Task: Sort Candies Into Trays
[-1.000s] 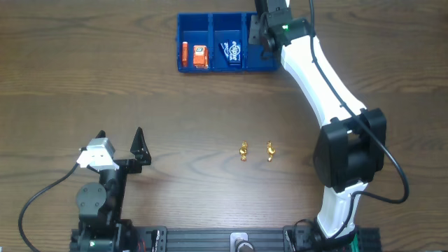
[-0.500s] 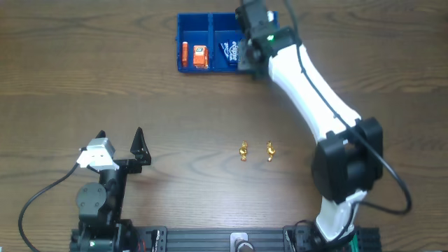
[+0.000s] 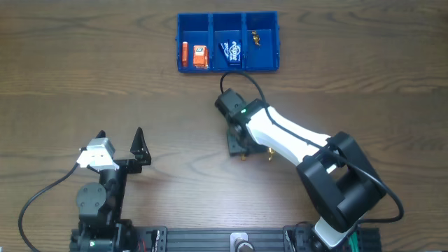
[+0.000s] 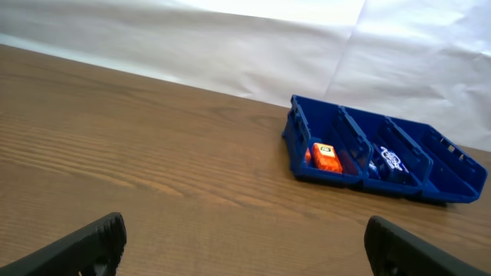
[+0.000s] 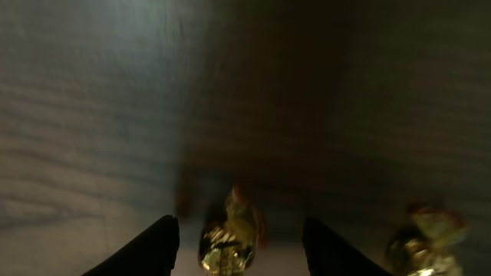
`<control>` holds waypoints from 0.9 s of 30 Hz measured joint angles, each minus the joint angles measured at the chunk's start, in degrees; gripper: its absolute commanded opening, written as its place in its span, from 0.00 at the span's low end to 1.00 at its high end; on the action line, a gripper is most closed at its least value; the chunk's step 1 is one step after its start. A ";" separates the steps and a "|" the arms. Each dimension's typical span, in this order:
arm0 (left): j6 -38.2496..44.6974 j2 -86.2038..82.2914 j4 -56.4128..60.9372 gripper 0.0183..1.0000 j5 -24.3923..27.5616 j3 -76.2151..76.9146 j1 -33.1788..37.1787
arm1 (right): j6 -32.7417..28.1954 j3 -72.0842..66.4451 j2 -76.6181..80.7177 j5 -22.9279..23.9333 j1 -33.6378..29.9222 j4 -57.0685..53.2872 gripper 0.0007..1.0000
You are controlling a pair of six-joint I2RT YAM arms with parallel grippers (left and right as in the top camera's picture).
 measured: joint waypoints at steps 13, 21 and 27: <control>0.00 0.00 0.00 1.00 0.00 0.00 0.00 | 4.04 -1.70 -0.11 -0.74 0.57 1.22 0.14; -0.02 0.00 0.00 1.00 0.00 0.00 0.00 | 3.85 -1.64 -0.52 -0.70 0.48 2.75 0.13; -0.02 0.00 0.00 1.00 0.00 0.00 0.00 | -2.82 13.38 -4.83 0.42 -9.68 2.49 0.14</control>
